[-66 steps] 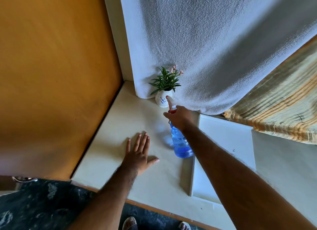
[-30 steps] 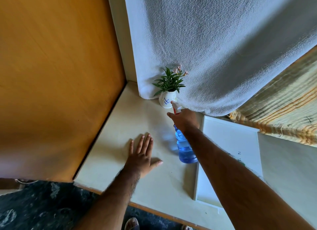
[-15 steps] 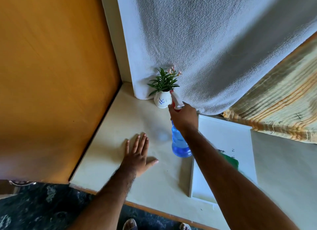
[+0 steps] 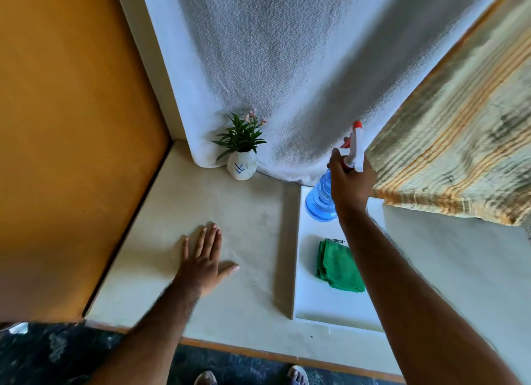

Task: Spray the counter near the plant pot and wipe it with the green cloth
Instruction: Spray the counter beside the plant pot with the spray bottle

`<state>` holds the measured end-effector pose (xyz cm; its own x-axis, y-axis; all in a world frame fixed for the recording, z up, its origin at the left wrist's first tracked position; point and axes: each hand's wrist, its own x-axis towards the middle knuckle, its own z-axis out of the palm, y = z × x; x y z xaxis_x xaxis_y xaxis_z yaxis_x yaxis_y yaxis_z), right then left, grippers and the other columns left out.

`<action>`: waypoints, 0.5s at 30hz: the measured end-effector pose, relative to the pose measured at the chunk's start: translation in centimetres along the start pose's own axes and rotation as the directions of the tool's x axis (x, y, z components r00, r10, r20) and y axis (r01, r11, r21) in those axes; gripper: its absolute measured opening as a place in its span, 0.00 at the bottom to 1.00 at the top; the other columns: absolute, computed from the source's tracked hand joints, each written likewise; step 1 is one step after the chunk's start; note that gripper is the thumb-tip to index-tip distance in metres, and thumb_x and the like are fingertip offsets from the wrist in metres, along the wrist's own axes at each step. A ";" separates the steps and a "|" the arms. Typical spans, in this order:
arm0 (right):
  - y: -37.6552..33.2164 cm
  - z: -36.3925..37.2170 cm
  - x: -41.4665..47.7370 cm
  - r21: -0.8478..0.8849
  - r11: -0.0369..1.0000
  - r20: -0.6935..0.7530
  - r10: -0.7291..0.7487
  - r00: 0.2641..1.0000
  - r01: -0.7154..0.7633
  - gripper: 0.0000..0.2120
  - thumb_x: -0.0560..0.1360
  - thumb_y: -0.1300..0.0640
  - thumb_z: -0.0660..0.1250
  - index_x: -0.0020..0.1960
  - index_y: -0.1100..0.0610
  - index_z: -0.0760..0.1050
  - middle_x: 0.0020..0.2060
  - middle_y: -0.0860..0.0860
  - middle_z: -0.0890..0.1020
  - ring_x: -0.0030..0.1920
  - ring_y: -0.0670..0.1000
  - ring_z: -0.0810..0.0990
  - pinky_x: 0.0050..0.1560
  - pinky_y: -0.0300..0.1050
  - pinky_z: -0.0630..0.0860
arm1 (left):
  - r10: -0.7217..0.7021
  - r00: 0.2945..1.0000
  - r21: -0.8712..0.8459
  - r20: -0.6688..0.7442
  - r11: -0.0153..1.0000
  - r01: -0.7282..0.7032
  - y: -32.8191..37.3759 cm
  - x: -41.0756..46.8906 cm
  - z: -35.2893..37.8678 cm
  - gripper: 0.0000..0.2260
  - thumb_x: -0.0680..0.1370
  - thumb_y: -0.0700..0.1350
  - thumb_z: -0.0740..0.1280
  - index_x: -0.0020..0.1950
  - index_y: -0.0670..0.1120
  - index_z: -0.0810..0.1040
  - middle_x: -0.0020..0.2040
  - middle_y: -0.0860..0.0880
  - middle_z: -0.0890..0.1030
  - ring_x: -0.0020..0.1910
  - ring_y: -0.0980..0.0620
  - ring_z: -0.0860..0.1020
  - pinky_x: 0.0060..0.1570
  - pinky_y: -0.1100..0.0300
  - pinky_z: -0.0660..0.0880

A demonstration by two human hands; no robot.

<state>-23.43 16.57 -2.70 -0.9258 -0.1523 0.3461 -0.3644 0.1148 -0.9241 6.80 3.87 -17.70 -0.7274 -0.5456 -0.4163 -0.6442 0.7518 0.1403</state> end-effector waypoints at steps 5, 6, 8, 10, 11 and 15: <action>2.8 -2.9 0.6 -0.037 0.999 -0.023 -0.006 1.000 0.005 0.10 0.74 0.46 0.73 0.53 0.46 0.80 0.42 0.30 0.83 0.46 0.35 0.82 0.49 0.29 0.75 | -0.005 1.000 0.001 -0.005 1.000 0.005 0.2 0.2 0.1 0.62 0.54 0.80 0.18 0.80 0.45 0.30 0.79 0.50 0.26 0.83 0.48 0.34 0.79 0.39 0.33; 3.2 -3.1 0.6 -0.045 0.999 -0.016 0.005 1.000 -0.005 0.13 0.74 0.45 0.73 0.56 0.47 0.80 0.46 0.28 0.83 0.50 0.34 0.82 0.52 0.30 0.75 | -0.006 1.000 0.002 -0.006 1.000 0.006 0.2 0.2 0.2 0.62 0.54 0.80 0.19 0.81 0.45 0.31 0.80 0.49 0.27 0.83 0.48 0.35 0.79 0.39 0.33; 4.3 -3.5 0.8 -0.042 0.998 -0.006 0.040 0.999 -0.040 0.17 0.73 0.44 0.74 0.59 0.49 0.80 0.48 0.29 0.83 0.54 0.36 0.82 0.57 0.37 0.77 | -0.007 1.000 0.021 0.000 1.000 0.007 0.2 0.2 0.2 0.62 0.54 0.80 0.19 0.81 0.46 0.31 0.82 0.49 0.29 0.84 0.48 0.35 0.79 0.38 0.34; 5.3 -3.6 1.0 -0.054 0.997 -0.002 0.056 0.998 -0.056 0.19 0.73 0.43 0.74 0.61 0.50 0.80 0.48 0.30 0.83 0.54 0.38 0.82 0.58 0.40 0.78 | -0.009 1.000 0.035 0.007 0.999 0.009 0.2 0.2 0.2 0.61 0.55 0.79 0.19 0.81 0.46 0.31 0.83 0.48 0.31 0.84 0.48 0.35 0.79 0.38 0.35; 5.8 -3.6 0.9 -0.053 0.996 0.004 0.069 0.998 -0.069 0.19 0.72 0.43 0.75 0.60 0.51 0.80 0.48 0.30 0.84 0.53 0.38 0.83 0.58 0.43 0.79 | -0.010 1.000 0.037 0.009 0.999 0.009 0.2 0.2 0.2 0.61 0.55 0.79 0.19 0.81 0.46 0.31 0.83 0.48 0.31 0.84 0.48 0.35 0.79 0.38 0.35; 6.7 -3.2 0.7 -0.067 0.991 0.016 0.116 0.993 -0.115 0.22 0.71 0.39 0.74 0.59 0.51 0.80 0.51 0.34 0.85 0.53 0.38 0.82 0.59 0.50 0.79 | 0.002 1.000 0.020 0.008 1.000 -0.002 0.0 0.2 0.3 0.56 0.56 0.80 0.20 0.76 0.48 0.26 0.83 0.49 0.30 0.84 0.48 0.35 0.79 0.38 0.35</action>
<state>-26.85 20.41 -8.18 -0.9600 -0.1533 0.2341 -0.2618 0.1967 -0.9448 6.71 3.86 -18.01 -0.7266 -0.5411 -0.4234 -0.6380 0.7601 0.1234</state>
